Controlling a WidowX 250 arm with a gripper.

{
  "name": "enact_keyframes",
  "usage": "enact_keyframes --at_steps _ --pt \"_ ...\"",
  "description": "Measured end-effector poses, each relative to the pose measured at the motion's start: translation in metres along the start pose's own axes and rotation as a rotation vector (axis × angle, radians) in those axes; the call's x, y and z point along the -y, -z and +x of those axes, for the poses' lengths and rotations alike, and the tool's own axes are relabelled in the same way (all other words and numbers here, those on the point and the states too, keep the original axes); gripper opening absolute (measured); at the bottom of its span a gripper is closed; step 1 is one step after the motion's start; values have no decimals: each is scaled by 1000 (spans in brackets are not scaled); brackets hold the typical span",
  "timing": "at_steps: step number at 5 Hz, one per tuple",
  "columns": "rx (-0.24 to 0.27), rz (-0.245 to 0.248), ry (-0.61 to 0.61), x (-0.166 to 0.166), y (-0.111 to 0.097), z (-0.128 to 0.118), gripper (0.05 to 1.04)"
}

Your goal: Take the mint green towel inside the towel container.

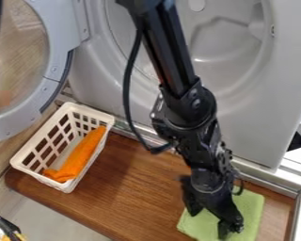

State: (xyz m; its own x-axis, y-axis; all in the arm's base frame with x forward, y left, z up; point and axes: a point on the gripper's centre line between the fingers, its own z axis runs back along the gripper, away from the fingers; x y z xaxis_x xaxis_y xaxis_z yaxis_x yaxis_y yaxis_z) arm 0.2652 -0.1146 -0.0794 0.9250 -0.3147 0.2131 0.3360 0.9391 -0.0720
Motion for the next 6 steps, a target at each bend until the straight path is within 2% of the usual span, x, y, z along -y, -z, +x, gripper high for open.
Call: enact_keyframes --at_steps 2,3,4,5,6 --pt "-22 83 -46 -10 2 -4 472" --pt "-36 83 -45 -10 -8 -20 250" --pt "3 41 -96 -19 -45 -29 119" --pt "60 19 -152 -33 -95 -35 87" --pt "107 49 -241 -65 -145 -48 87"
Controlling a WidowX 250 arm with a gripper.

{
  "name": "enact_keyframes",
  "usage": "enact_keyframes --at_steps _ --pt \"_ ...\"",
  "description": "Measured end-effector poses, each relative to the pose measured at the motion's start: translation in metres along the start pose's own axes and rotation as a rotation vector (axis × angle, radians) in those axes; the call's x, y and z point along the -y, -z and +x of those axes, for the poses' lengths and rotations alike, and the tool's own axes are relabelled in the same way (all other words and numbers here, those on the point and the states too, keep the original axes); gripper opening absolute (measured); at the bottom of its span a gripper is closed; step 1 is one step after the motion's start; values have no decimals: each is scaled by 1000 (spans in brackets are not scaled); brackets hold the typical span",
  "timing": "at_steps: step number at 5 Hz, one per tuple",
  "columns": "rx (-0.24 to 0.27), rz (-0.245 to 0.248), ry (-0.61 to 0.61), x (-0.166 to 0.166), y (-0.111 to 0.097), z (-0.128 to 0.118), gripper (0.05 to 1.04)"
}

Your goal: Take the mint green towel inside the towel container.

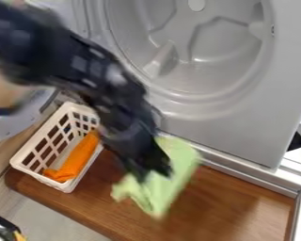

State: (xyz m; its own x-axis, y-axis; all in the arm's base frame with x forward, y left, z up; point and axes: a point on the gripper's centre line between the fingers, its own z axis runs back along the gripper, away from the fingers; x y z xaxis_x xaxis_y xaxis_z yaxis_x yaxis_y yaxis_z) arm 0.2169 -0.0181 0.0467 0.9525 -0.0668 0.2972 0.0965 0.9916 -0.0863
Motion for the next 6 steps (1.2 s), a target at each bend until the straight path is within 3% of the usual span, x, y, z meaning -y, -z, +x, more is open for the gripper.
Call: enact_keyframes --at_steps 2,4,5,6 --pt "18 75 -161 -84 -45 -9 87" --pt "-10 133 -264 -144 -58 -9 86" --pt "-19 147 -261 -151 -59 -10 107" --pt "-16 148 -254 -152 -58 -9 288"
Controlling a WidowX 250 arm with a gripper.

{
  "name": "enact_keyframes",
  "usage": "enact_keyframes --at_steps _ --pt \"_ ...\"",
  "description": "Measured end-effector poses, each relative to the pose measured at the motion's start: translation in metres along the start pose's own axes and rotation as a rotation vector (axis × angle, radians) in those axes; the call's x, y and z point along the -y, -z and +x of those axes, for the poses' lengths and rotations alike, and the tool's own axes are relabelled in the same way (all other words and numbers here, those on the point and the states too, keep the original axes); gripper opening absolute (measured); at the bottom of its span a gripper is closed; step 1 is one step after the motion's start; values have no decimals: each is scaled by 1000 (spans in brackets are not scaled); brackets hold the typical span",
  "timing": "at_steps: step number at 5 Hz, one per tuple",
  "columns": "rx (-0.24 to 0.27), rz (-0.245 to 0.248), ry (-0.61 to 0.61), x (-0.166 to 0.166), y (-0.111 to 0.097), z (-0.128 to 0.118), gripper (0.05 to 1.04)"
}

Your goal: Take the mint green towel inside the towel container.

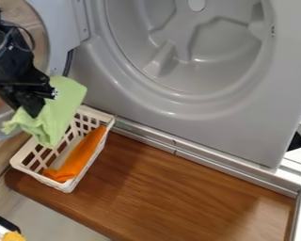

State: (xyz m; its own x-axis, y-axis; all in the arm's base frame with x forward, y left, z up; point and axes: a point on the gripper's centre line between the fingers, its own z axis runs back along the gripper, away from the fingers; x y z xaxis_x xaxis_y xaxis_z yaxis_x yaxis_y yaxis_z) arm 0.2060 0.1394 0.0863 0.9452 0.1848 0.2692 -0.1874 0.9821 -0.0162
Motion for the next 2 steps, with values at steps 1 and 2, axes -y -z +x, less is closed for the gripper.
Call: enact_keyframes --at_steps 1,2 --pt "3 0 6 1 1 0 583" --pt "2 19 13 3 3 2 890"
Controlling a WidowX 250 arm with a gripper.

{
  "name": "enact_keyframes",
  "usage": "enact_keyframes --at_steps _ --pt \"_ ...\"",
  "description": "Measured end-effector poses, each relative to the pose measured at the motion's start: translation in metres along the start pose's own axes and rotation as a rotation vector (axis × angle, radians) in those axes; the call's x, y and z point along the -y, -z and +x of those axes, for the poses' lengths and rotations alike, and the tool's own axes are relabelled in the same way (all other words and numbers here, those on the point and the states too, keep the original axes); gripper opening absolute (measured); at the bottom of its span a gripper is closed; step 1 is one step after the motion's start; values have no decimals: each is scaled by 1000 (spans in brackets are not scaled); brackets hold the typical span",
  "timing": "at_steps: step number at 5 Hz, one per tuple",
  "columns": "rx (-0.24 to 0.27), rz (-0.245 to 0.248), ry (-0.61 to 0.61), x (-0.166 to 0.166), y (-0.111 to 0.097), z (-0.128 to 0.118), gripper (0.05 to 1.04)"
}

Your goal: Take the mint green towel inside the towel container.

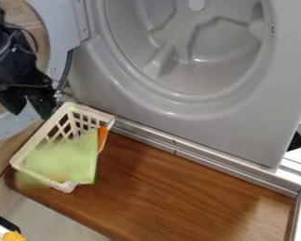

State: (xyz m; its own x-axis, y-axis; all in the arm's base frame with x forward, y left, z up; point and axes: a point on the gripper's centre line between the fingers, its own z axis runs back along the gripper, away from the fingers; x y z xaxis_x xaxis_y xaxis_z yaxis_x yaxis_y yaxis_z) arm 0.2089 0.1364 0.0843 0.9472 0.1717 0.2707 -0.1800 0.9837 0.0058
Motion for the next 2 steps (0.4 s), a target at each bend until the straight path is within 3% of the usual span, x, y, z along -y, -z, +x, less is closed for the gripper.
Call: enact_keyframes --at_steps 1,2 --pt "-11 27 7 3 3 2 1010" --pt "-17 33 10 8 5 2 1005"
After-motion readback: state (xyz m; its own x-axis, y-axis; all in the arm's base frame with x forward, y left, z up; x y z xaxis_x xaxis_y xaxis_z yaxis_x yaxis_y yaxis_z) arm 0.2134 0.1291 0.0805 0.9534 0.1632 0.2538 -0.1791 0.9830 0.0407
